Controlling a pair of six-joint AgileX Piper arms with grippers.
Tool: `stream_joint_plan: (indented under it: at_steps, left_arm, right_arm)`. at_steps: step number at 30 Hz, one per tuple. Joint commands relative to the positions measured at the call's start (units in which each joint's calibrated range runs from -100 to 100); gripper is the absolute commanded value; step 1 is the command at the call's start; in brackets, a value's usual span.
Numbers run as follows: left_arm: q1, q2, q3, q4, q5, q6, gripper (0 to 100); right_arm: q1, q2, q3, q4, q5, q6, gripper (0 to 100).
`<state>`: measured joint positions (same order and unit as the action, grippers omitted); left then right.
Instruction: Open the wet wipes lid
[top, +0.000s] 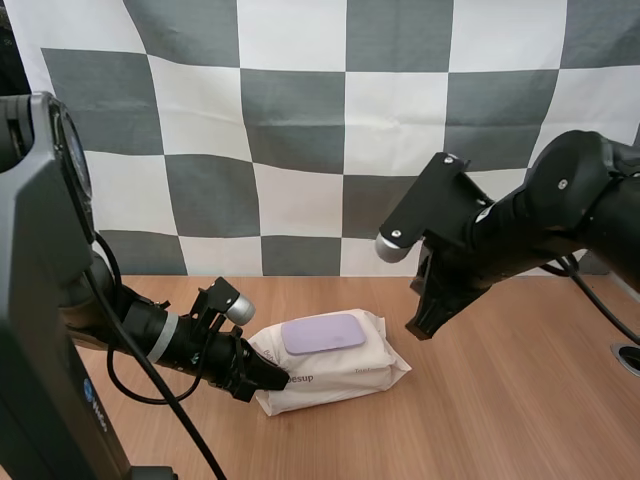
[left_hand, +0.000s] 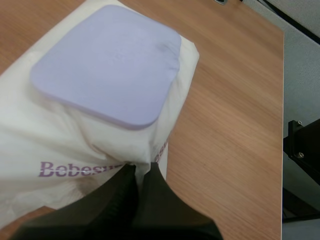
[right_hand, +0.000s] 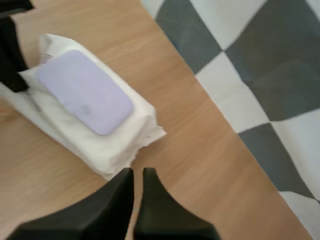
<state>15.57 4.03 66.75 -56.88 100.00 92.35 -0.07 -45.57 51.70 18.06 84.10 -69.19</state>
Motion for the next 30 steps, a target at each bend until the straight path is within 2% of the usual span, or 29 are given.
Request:
stream_joint_plan:
  at_steps: [1,3,5,7,11,18,21,23,24,26,30]
  left_arm:
    - [-0.03,0.0,0.0,0.0,0.0,-0.2,0]
    - [-0.03,0.0,0.0,-0.5,0.0,-0.2,0]
    - [-0.03,0.0,0.0,-0.8,0.0,-0.2,0]
    - [-0.03,0.0,0.0,-1.3,0.0,-0.3,0]
    - [-0.03,0.0,0.0,-1.5,0.0,-1.3,0]
    - [-0.03,0.0,0.0,-0.7,0.0,-3.7,0]
    - [-0.03,0.0,0.0,0.3,0.0,-4.4,0]
    - [-0.03,0.0,0.0,0.8,0.0,-4.6,0]
    - [-0.03,0.0,0.0,1.1,0.0,-4.6,0]
    - [-0.03,0.0,0.0,1.9,0.0,-4.6,0]
    - [-0.03,0.0,0.0,2.2,0.0,-5.2,0]
  right_arm:
    - [0.0,0.6,3.8,14.9,1.7,-29.8,44]
    - [0.0,1.5,8.1,17.2,0.6,-30.8,53]
    - [0.0,1.8,11.5,20.5,-1.2,-30.8,56]
    - [0.0,1.8,14.4,25.0,-3.4,-30.8,57]
    - [0.6,1.8,16.4,28.2,-3.8,-30.8,57]
    - [7.1,3.6,17.1,28.7,-12.1,-30.8,59]
    - [9.6,7.1,17.1,26.8,-19.8,-30.8,65]
    - [10.6,9.2,17.1,24.0,-23.6,-30.8,66]
    - [11.4,11.4,17.0,19.9,-24.6,-30.1,66]
    - [12.2,13.3,17.0,16.1,-26.4,-26.2,66]
    - [13.0,13.9,17.0,13.4,-30.5,-23.6,66]
